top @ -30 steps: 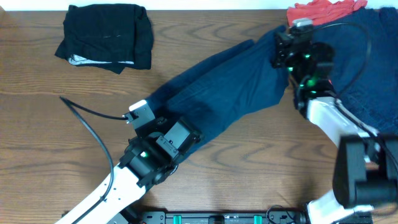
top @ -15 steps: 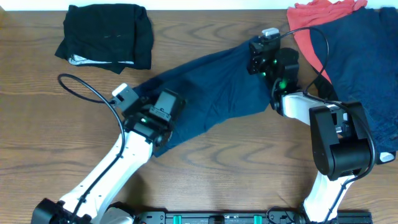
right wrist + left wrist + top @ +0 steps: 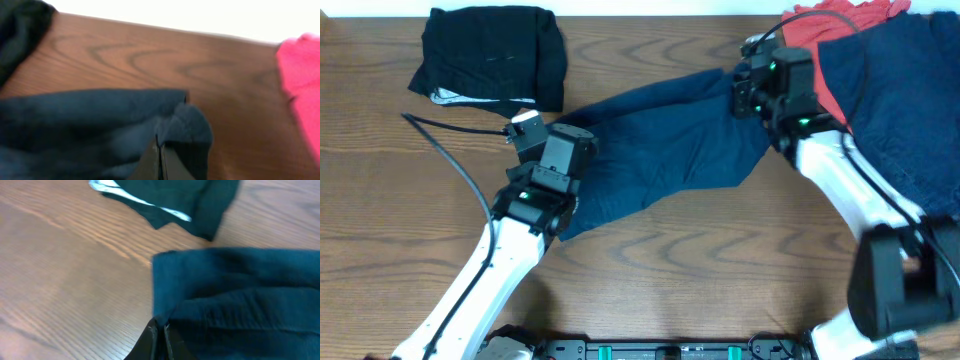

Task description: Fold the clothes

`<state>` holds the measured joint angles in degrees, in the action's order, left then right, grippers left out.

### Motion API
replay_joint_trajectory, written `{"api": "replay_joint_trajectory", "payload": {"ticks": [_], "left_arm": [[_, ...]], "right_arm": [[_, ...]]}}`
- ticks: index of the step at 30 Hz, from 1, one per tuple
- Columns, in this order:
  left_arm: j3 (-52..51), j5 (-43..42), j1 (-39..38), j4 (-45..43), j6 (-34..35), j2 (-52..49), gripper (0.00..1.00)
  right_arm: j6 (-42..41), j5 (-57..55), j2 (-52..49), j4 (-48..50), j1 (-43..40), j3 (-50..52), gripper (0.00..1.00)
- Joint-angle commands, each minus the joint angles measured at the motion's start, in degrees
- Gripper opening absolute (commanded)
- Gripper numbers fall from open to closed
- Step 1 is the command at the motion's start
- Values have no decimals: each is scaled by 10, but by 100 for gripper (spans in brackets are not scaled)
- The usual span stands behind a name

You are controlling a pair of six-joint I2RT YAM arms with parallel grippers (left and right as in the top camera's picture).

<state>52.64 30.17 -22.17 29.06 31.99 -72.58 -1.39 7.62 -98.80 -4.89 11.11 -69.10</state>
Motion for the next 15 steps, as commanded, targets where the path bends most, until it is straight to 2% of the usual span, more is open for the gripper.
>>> {"api": "replay_joint_trajectory", "payload": {"ticks": [1,11,15], "left_arm": [[27,-85,3,22,-40,40,7],[29,-167,2,135,-37,208,6],[43,-186,2,195,3,270,6]], "right_arm": [[23,-16,70,-68,-2,-32,1],[17,-15,217,-271,-9,-33,1],[6,-16,280,-336,-30,-33,1]]}}
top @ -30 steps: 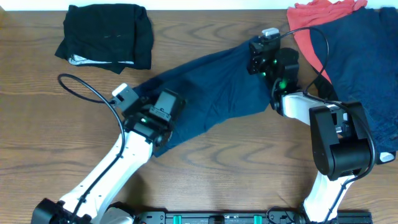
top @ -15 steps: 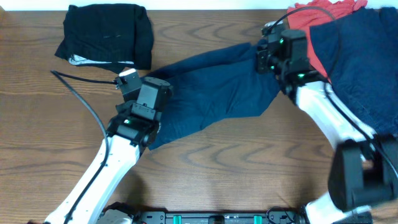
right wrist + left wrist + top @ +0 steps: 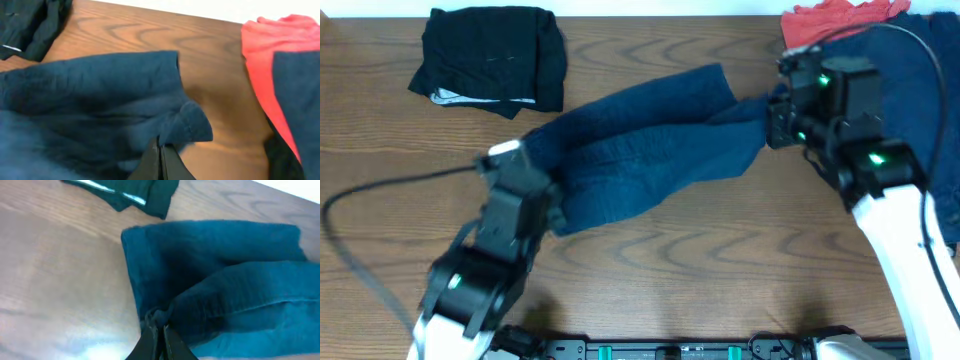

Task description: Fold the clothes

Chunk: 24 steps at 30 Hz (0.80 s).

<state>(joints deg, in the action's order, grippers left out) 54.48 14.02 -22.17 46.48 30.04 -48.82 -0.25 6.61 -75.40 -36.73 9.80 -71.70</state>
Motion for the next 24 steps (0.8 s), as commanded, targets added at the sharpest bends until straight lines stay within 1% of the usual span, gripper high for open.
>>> {"api": "replay_joint_trajectory", "payload": {"ticks": [1,8,13,17,20,24], "left_arm": [[33,-31,2,37,22,42,6],[104,-46,1,156,42,47,6],[139,-46,-8,213,63,48,6],[165,-46,-19,265,85,48,6],[168,-46,-29,282,97,48,6],[168,-26,-36,285,97,47,6]], "right_arm": [[-5,-6,62,-30,-22,-7,1],[-20,1,166,-111,-59,-7,1],[-24,14,214,-189,-79,-14,1],[-25,14,233,-248,-83,-51,1],[-24,14,233,-285,-83,-103,1],[-18,13,229,-268,-83,-127,1]]}}
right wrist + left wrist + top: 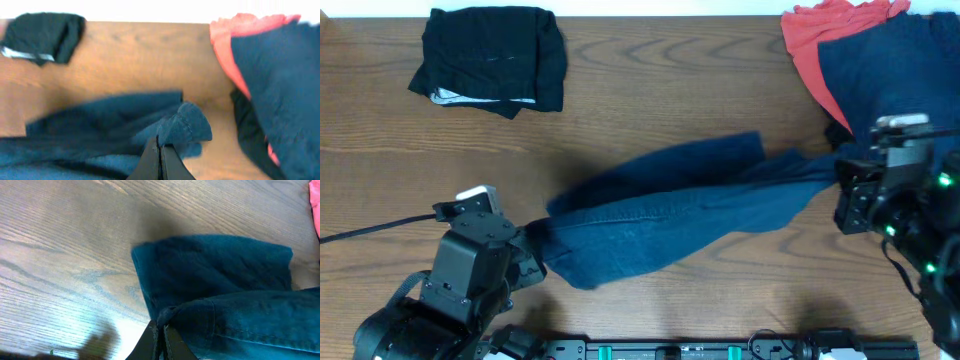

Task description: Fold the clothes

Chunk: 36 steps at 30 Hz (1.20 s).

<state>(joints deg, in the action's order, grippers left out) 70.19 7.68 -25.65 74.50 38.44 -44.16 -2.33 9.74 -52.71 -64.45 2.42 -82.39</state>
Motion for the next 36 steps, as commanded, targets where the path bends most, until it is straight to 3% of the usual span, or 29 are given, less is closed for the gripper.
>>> {"api": "replay_joint_trajectory", "payload": {"ticks": [1,6,13,20,26,36], "left_arm": [[10,59,-1,4,13,-2,6],[9,138,-1,1,13,-24,6],[-7,169,-1,-25,13,-95,6],[-29,187,0,-66,15,-219,6],[-29,249,7,-136,35,-331,6],[-29,246,80,-196,51,-490,6]], "right_arm": [[3,-18,-4,21,-10,-20,1],[3,0,-84,43,-9,-19,1],[28,27,-252,56,-9,-19,1],[48,54,-380,136,-9,-19,1],[45,69,-461,203,-9,-19,1],[59,69,-539,286,-9,-19,1]]}}
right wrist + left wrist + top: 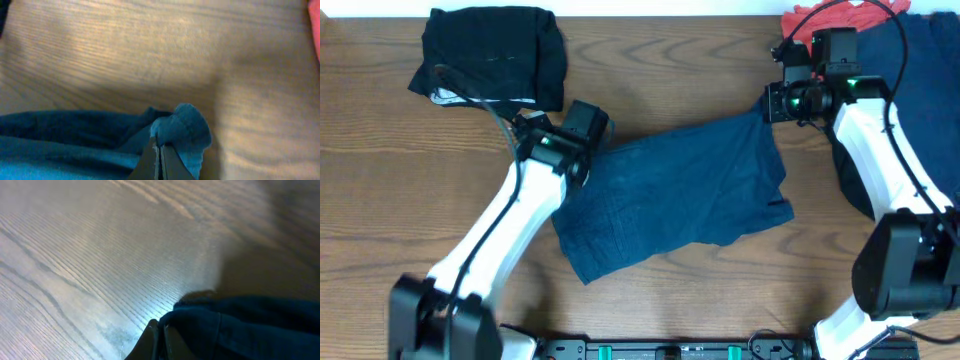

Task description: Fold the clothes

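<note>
A dark blue garment [675,200] lies spread across the middle of the wooden table [680,60]. My left gripper [582,152] is shut on its upper left corner, where blue cloth [240,325] bunches against the fingers [150,342]. My right gripper [772,108] is shut on the upper right corner, a rolled hem [185,127] pinched between its fingers [150,160]. Both held corners sit low at the tabletop.
A folded black garment [492,55] lies at the back left. At the back right sits a pile with a red cloth [815,25] and dark blue cloth [920,100]. A black cable [470,85] runs from the left arm over the black garment.
Both arms have moved toward the back of the table with the blue garment. It was stretched low near the front edge; now it lies spread flat in the middle.
Both grippers were shut on opposite ends of the blue garment, which lay bunched at the back. Then it was drawn out longer, then held stretched near the front edge. Now it lies flat mid-table, both corners still held.
</note>
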`<state>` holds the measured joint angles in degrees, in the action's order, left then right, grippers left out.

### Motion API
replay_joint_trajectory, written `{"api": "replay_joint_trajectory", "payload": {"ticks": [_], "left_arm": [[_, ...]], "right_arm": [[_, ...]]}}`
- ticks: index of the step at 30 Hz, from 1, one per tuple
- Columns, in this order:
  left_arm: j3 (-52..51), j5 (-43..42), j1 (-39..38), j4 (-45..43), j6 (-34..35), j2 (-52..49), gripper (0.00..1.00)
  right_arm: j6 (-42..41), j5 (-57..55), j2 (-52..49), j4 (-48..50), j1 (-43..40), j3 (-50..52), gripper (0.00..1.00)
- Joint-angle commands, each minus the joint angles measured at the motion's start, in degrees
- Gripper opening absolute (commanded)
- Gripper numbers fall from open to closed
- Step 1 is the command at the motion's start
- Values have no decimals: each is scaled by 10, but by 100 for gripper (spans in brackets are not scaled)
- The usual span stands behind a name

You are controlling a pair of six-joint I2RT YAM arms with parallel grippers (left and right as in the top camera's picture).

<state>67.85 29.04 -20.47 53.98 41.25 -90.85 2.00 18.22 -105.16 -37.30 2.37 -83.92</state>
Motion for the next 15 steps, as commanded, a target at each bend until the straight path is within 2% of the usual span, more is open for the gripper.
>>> {"api": "replay_joint_trajectory", "payload": {"ticks": [1,8,15], "left_arm": [[-5,24,38,12,33,-36,6],[-21,-93,72,18,35,-80,6],[-59,-104,72,12,35,-81,6]], "right_arm": [[15,-16,-21,23,-8,-4,1],[15,-17,-56,57,-7,-4,1],[20,-17,-97,106,0,-4,1]]}}
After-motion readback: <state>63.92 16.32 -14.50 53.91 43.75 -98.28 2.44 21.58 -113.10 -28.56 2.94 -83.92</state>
